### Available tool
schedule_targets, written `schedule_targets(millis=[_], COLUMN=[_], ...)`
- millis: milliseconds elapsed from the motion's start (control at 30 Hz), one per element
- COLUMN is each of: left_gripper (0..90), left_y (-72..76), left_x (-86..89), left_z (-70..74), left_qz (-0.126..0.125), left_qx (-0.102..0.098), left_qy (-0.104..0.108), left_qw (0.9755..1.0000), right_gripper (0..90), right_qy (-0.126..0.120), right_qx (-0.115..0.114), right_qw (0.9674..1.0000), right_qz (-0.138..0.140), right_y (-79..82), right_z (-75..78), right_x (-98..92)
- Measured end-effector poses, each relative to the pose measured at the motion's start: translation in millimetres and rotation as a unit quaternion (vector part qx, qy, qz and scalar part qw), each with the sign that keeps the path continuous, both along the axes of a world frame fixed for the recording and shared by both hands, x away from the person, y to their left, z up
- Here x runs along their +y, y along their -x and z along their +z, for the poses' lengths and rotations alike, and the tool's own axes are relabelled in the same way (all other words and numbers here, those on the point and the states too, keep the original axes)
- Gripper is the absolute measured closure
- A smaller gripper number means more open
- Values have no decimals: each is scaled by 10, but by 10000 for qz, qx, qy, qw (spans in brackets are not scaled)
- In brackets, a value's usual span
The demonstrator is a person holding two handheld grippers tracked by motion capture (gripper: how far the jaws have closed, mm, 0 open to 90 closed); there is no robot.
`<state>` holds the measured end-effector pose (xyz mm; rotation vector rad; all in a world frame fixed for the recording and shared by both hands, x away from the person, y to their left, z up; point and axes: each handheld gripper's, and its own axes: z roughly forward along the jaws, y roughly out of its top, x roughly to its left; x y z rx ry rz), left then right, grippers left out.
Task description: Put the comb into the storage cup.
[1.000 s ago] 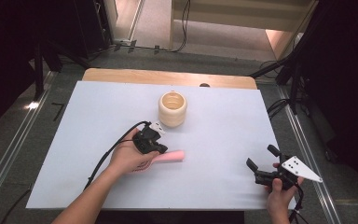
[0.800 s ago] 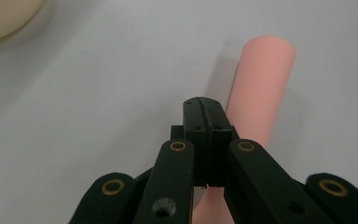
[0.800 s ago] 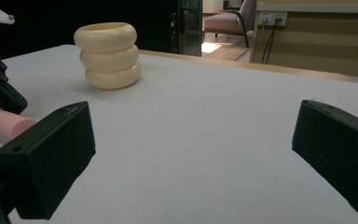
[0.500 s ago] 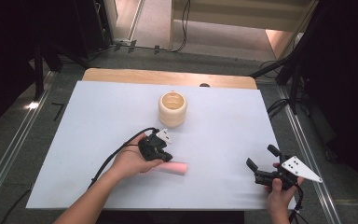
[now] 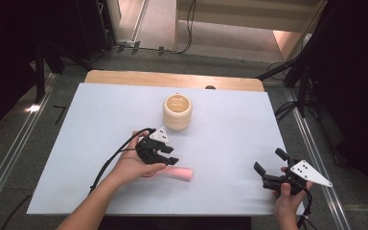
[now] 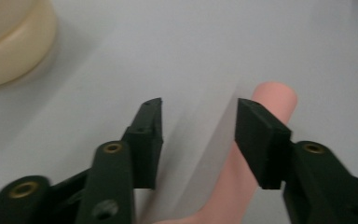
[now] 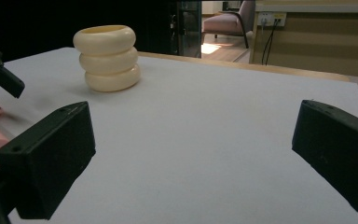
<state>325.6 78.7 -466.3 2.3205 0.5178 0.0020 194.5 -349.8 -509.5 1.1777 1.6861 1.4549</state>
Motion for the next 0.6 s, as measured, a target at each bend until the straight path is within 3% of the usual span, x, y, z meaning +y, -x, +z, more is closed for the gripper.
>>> schedule_targets(millis=[67,133,200,300,433,533,600], left_gripper=[404,294,223,125,0,0,0], left_y=[-10,-13,3,45,107,139,146], left_x=[87,137,261,358,491,599,676], left_z=[19,30,50,75,106,101,89], left_qz=[243,311,503,632,852,970,1014], left_qx=[21,-10,-55,-99,-331,-513,-509], left_qy=[306,406,719,907,1142,1211,1258], left_qw=[9992,9987,9961,9938,9892,9866,9855], right_gripper=[0,0,0,0,0,0,0], right_qy=[26,60,72,51,29,-33,-216], right_qx=[10,36,98,141,135,171,208], right_qw=[10000,10000,9999,9999,9999,9998,9992], right_qz=[-48,-27,27,47,56,135,276], right_y=[4,4,-4,-14,-18,-27,-40], right_z=[8,14,22,26,51,92,140], right_x=[5,7,10,14,32,62,74])
